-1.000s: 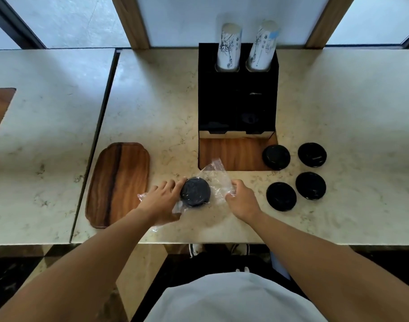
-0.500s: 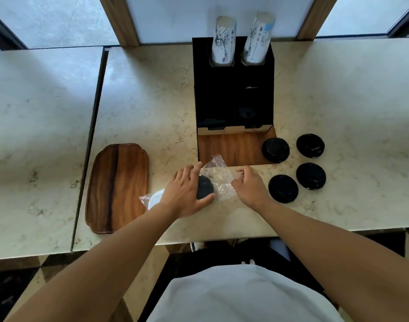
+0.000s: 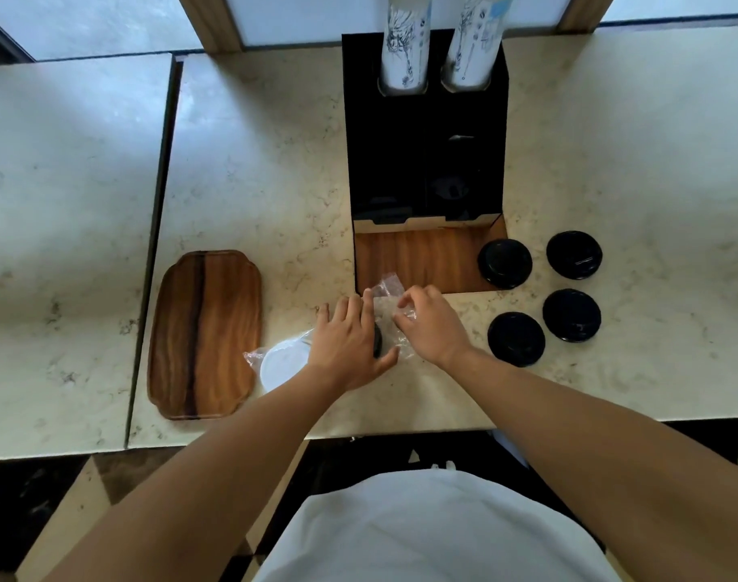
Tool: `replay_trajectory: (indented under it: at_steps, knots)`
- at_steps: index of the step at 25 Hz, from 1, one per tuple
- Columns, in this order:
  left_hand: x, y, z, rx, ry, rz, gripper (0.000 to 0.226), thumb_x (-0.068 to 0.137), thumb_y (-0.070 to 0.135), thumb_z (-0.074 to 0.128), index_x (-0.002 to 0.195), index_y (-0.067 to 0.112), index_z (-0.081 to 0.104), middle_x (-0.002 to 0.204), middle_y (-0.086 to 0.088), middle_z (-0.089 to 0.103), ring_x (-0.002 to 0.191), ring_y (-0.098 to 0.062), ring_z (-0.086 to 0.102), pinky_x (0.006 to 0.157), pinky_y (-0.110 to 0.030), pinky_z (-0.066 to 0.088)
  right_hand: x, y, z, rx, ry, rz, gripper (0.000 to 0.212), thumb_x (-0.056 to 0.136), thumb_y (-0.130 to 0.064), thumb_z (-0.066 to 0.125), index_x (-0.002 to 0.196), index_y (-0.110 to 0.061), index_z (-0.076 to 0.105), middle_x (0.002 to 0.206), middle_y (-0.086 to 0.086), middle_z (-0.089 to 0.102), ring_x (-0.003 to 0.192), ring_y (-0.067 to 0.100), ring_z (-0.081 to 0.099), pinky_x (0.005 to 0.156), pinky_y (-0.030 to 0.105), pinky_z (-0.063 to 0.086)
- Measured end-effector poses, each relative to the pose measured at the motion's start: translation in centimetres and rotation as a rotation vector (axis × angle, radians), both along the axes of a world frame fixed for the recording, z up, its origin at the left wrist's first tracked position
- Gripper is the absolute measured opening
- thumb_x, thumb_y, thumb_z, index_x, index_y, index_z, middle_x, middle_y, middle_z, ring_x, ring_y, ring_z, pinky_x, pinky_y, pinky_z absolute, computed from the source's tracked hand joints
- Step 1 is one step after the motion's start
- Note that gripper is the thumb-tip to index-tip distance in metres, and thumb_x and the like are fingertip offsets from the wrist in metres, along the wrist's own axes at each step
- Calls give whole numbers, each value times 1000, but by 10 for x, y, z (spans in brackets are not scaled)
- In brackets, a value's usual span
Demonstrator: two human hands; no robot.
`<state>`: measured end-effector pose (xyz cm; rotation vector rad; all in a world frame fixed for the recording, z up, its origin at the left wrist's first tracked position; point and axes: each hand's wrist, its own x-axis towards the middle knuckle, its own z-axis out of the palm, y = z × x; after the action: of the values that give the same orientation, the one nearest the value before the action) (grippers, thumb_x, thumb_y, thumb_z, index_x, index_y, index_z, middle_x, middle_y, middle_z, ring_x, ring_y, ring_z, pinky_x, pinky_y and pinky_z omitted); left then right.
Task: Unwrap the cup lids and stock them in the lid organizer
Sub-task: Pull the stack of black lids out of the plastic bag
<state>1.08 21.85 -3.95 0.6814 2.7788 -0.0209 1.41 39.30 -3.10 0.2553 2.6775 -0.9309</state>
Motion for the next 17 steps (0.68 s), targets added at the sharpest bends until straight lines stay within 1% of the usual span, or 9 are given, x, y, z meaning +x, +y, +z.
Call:
replay_trajectory:
  at_steps: [3,6,9,10,12,14,17]
  knots:
    - [0,3,0,13,10,20,98,89,71,37,154,-3,33,136,-20,55,122,-37,53,103,-59,44,-6,1,-5,-12,-33,-6,25,98,-38,63,112,-17,65,117,4,61,98,19,63,87,35,53]
    - [1,3,-1,37,17,27,94,88,67,44,150,-4,39,129,-20,59,114,-37,56,94,-56,47,-10,0,-6,6,-34,1,24,98,-36,63,108,-15,67,114,5,63,99,21,65,87,39,54]
    - [1,3,-3,46,10,31,93,87,66,45,148,-4,42,127,-20,60,111,-37,56,91,-53,48,-11,-2,-6,80,-28,37,27,97,-39,62,106,-14,67,111,6,62,92,23,65,78,38,54]
    - [1,3,-3,47,6,34,92,87,66,45,147,-4,43,127,-20,60,110,-37,57,91,-52,48,-10,-2,-6,116,-20,59,28,97,-39,62,106,-14,68,110,6,62,90,24,65,74,37,53]
    - [1,3,-3,45,5,35,91,87,66,46,146,-4,44,126,-20,60,109,-37,56,90,-51,48,-10,-4,-5,184,0,96,28,97,-40,61,106,-14,68,108,7,60,87,25,65,66,33,45]
    - [2,3,-4,44,10,35,91,86,66,47,145,-3,44,126,-20,60,109,-37,56,89,-51,48,-10,-5,-3,264,20,145,28,98,-40,58,106,-14,67,106,8,59,84,25,65,63,31,41]
    - [1,3,-3,49,5,35,91,87,66,47,145,-4,45,127,-20,60,110,-37,56,90,-51,48,-10,-7,1,354,46,205,27,100,-36,56,106,-13,67,106,9,59,82,25,65,63,32,47]
